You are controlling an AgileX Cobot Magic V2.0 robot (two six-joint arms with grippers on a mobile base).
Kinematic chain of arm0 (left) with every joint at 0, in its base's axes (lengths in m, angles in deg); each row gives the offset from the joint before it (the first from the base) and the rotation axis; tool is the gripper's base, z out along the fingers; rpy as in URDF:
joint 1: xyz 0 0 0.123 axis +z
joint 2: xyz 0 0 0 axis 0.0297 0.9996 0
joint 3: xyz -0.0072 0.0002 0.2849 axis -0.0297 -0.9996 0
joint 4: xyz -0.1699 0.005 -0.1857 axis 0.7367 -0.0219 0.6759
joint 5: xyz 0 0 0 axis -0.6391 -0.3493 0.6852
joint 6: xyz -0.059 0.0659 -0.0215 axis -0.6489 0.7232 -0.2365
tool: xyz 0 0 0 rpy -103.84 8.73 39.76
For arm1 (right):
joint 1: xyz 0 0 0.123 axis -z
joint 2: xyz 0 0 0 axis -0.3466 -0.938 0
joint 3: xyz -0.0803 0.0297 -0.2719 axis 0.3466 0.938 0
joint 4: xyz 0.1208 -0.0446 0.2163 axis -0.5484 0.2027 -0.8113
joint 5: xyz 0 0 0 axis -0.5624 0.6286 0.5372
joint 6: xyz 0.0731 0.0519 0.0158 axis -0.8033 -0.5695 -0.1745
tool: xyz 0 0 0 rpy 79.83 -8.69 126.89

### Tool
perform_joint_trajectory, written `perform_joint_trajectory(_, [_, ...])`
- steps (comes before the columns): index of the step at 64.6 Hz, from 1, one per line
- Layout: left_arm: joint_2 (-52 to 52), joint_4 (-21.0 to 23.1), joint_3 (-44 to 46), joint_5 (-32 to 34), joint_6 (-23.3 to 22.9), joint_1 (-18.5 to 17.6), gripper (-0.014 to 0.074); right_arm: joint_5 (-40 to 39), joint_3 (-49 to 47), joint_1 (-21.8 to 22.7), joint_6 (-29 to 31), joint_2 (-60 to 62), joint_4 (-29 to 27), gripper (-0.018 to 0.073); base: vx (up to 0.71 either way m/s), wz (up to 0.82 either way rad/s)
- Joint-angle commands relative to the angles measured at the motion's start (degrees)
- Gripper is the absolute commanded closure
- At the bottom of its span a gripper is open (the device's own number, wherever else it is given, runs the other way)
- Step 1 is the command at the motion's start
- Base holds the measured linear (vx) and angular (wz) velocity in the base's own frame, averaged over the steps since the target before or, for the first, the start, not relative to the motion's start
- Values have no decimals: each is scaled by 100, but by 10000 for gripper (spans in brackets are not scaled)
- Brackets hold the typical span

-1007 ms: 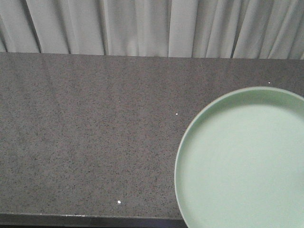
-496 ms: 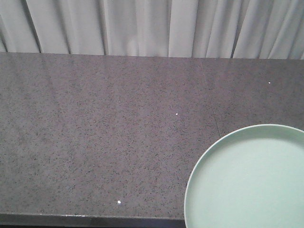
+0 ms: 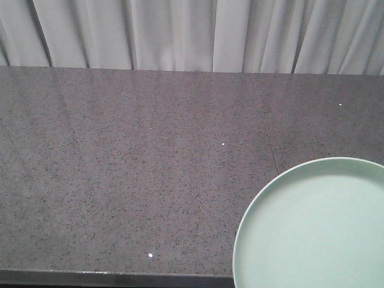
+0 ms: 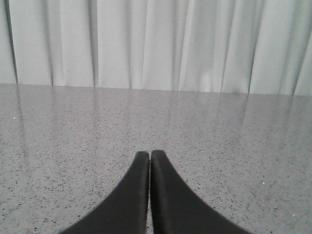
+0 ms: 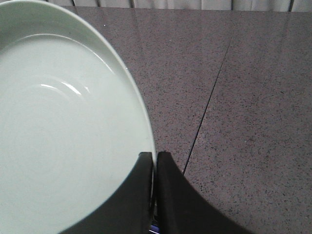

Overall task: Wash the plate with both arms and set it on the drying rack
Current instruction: 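Hold the plate in the right gripper while the base backs away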

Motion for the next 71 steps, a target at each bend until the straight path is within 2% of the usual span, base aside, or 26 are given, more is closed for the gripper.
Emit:
perform_joint_trajectory(1, [-89,8,-82,404,-23,4,602,-383,-140,15,-1,-71,-9,561,0,0])
perform_joint_trajectory(42, [-89,8,-82,404,-23,4,602,-364,-140,15,-1,-71,-9,561,0,1])
perform_joint_trajectory(71, [-89,8,-82,404,-23,4,602,-369,-140,15,-1,-71,-9,561,-4,18])
